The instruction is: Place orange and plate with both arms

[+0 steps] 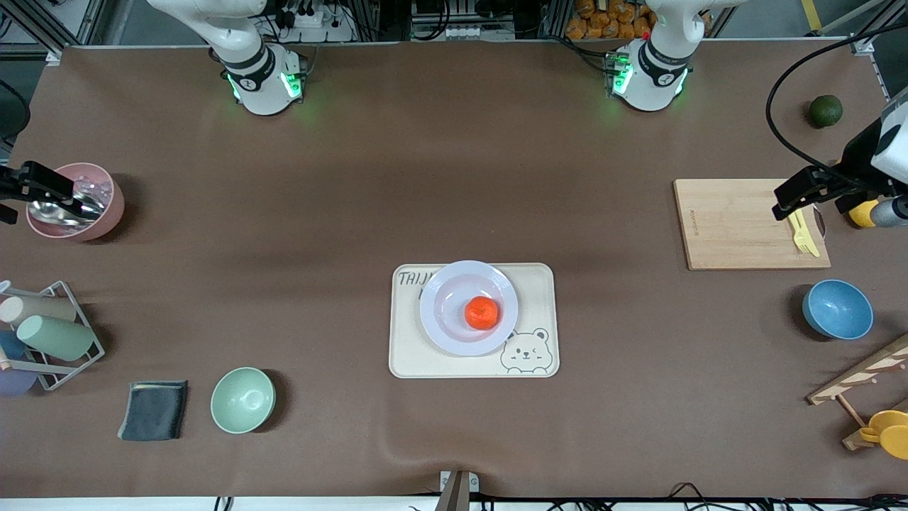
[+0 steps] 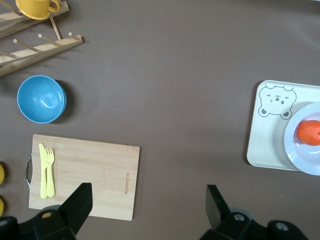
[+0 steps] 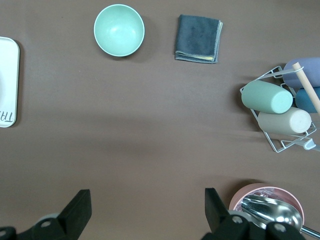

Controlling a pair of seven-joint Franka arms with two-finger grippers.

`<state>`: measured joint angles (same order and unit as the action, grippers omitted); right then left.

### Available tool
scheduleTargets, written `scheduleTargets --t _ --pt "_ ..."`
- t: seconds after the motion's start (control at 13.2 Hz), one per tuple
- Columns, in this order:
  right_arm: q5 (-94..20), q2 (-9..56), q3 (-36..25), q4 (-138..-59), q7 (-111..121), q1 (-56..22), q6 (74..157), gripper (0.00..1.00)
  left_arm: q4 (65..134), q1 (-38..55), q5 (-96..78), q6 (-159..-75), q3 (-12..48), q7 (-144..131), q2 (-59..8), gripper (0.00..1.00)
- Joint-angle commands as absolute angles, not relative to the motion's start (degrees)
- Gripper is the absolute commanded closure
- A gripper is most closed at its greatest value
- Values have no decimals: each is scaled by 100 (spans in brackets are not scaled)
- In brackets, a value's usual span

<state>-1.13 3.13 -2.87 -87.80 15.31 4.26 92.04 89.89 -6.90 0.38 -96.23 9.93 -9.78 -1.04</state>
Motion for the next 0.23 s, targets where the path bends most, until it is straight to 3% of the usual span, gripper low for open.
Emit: scheduleTargets --t 0.0,0.15 --pt "-9 141 -105 -8930 1503 598 9229 0 8868 -686 9 -9580 1011 -844 -88 0" --pt "-9 123 -114 -8895 1512 598 9211 0 8868 -703 18 -9396 1037 -853 -79 0"
